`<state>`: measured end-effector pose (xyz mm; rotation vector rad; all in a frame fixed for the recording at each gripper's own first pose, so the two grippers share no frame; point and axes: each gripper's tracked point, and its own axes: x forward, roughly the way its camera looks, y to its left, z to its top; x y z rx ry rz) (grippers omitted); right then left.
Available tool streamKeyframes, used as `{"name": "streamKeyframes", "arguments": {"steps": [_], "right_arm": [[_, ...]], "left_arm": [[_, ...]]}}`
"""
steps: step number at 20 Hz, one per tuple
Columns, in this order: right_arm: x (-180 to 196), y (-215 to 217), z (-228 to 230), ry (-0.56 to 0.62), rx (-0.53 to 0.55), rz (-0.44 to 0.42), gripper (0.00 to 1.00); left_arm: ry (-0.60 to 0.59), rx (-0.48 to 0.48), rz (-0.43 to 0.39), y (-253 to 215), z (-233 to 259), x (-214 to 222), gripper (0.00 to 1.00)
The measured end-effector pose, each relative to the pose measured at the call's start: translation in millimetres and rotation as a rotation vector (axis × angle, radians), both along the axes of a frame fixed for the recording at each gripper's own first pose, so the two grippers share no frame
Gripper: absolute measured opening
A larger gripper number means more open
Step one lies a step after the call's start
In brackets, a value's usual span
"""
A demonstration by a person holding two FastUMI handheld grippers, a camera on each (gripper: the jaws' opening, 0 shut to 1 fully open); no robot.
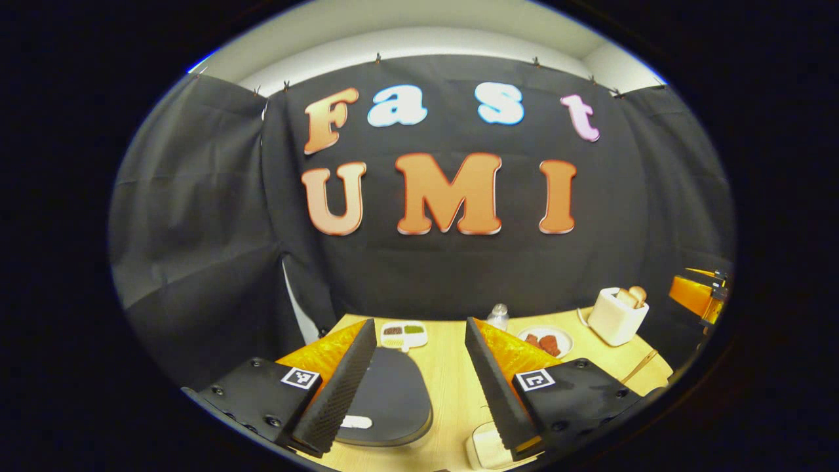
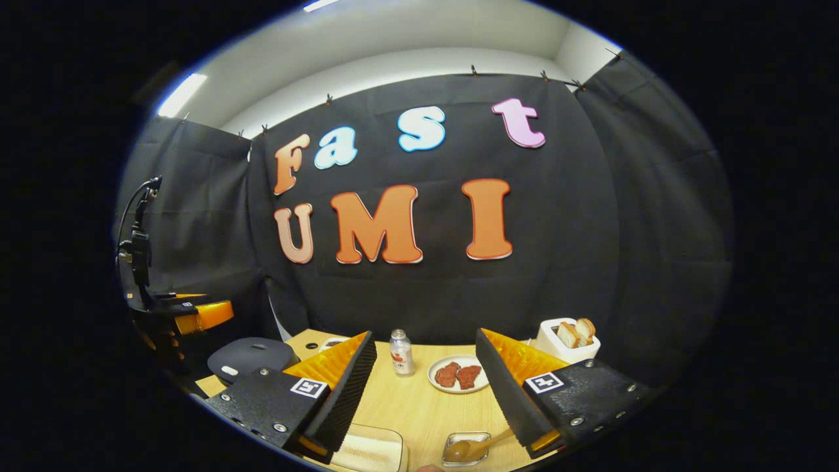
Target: Close the left gripper, press the button to open the rice cooker; take a wooden spoon from the chopstick holder with the right hand, scoop a spoonful of rice and pour it into the rice cooker, then put the wooden spoon back into the chopstick holder.
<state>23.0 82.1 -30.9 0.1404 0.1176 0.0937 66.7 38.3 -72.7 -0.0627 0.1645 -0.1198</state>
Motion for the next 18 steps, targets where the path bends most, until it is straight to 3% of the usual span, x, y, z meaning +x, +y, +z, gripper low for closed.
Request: {"name": "streamKeyframes", "arguments": {"steps": [2,3,4,6,8,9,10,17,18], "right_arm": [[-2.5,11.7,5.1,-0.025,-0.005,0.023,0.94],[-3.6,16.6,5.0,-0.026,-0.006,0.032,1.0],[-4.1,20.2,4.2,-0.024,-0.005,0.037,0.94],[-5.1,25.6,2.0,-0.024,-0.011,0.049,1.0],[-6.6,29.2,-2.2,-0.019,-0.035,0.074,0.94],[-7.7,28.2,-3.0,-0.014,-0.045,0.076,0.87],[-7.6,27.6,-0.7,-0.019,-0.056,0.074,0.94],[-3.1,17.0,7.3,-0.042,-0.067,0.04,0.94],[-1.9,14.9,8.0,-0.045,-0.075,0.037,1.0]], "left_arm": [[-0.023,-0.052,-0.037,-15.0,-1.3,-9.5,0.93],[-0.025,-0.048,-0.046,-16.2,-5.4,-16.1,0.96],[-0.031,-0.041,-0.038,-14.8,-5.4,-18.4,0.95],[-0.028,-0.037,-0.052,-30.6,2.8,-15.4,0.95],[-0.033,-0.009,-0.057,-29.3,3.5,-15.5,0.94],[-0.045,-0.005,-0.058,-27.9,7.4,-13.3,0.94],[-0.05,-0.002,-0.058,-28.3,9.1,-14.2,0.93],[-0.137,0.048,-0.022,-19.5,26.1,-10.7,0.93],[-0.142,0.052,-0.019,-19.8,27.3,-11.6,0.93]]}}
